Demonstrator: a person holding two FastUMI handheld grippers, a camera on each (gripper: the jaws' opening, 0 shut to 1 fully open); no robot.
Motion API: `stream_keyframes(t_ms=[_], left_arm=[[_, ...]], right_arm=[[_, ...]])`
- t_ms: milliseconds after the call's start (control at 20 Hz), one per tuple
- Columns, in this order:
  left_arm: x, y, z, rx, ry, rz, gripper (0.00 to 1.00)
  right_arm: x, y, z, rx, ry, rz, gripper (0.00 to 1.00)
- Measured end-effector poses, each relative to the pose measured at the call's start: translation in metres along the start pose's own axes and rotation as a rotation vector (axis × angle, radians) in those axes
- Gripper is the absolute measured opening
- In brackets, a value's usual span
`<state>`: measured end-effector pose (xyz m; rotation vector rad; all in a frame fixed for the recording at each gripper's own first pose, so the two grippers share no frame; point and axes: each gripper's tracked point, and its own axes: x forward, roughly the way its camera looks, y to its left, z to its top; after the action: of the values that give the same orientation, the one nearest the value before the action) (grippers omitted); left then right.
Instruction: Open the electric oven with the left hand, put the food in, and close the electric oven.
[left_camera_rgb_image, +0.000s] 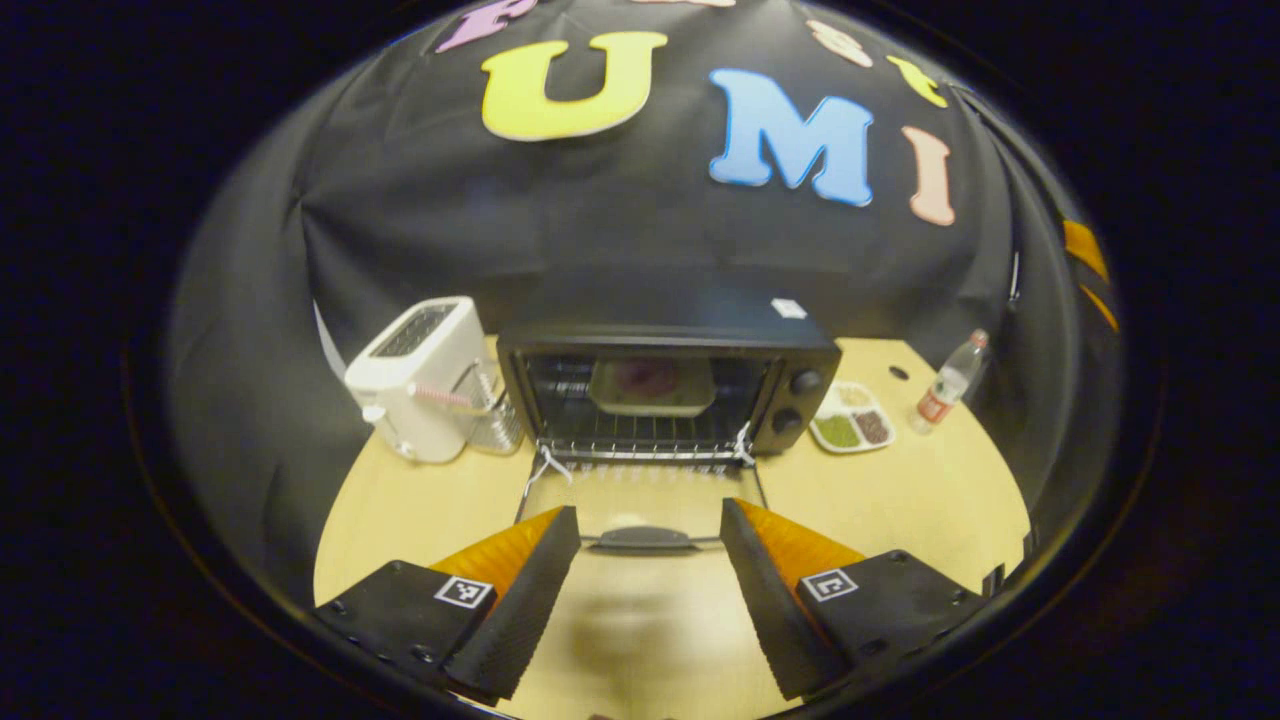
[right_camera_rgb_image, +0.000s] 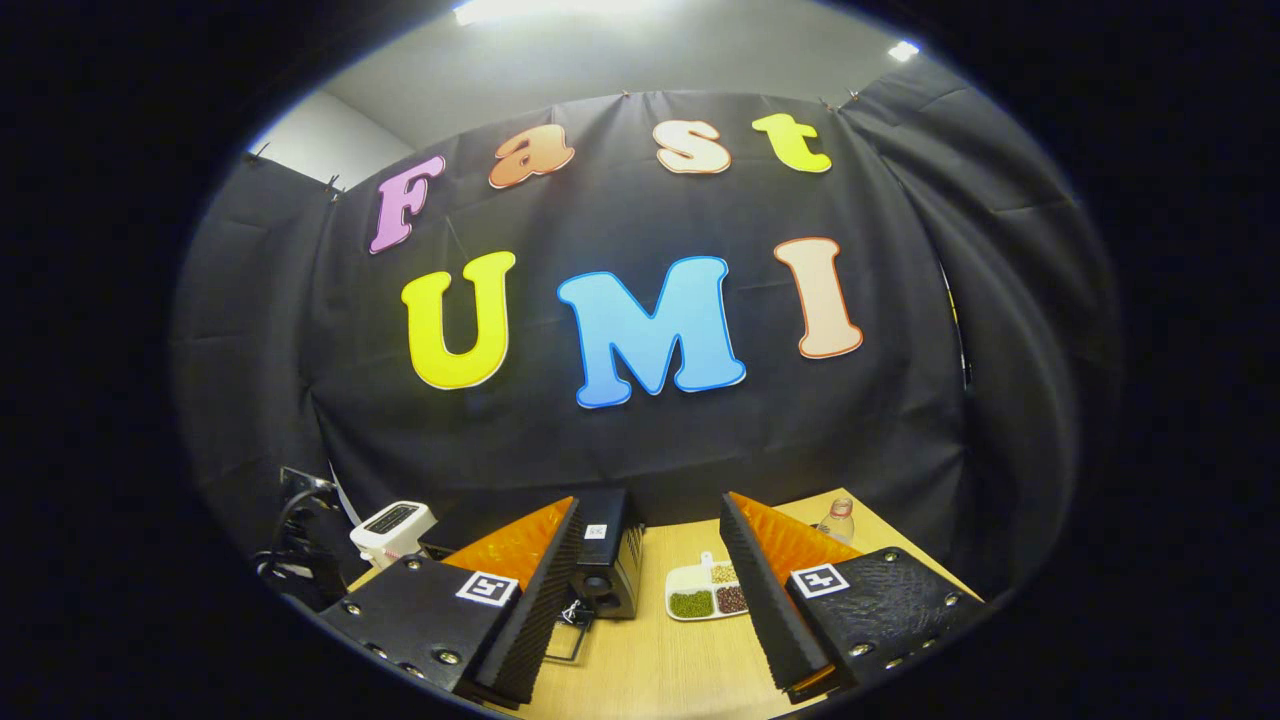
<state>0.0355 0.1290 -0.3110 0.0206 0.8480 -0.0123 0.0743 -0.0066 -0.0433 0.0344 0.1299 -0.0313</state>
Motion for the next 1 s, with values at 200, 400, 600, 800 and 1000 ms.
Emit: stream_keyframes(t_ms=[200, 400, 600, 800, 1000], left_arm=[[0.035, 0.008, -0.045, 0.014, 0.159, -0.007, 0.96], [0.063, 0.011, -0.064, 0.043, 0.25, -0.016, 1.0], [0.087, 0.009, -0.086, 0.061, 0.34, -0.027, 0.96], [0.104, 0.011, -0.103, 0.069, 0.413, -0.037, 0.92], [0.118, 0.009, -0.109, 0.066, 0.446, -0.049, 0.92]], right_arm=[[0.0, -0.011, -0.011, -0.009, 0.035, -0.018, 0.84], [0.003, -0.026, -0.019, -0.005, 0.071, -0.061, 0.84], [0.009, -0.038, -0.024, 0.008, 0.093, -0.096, 0.86], [0.012, -0.045, -0.022, 0.004, 0.093, -0.123, 0.86], [0.015, -0.047, -0.022, -0.001, 0.096, -0.138, 0.86]])
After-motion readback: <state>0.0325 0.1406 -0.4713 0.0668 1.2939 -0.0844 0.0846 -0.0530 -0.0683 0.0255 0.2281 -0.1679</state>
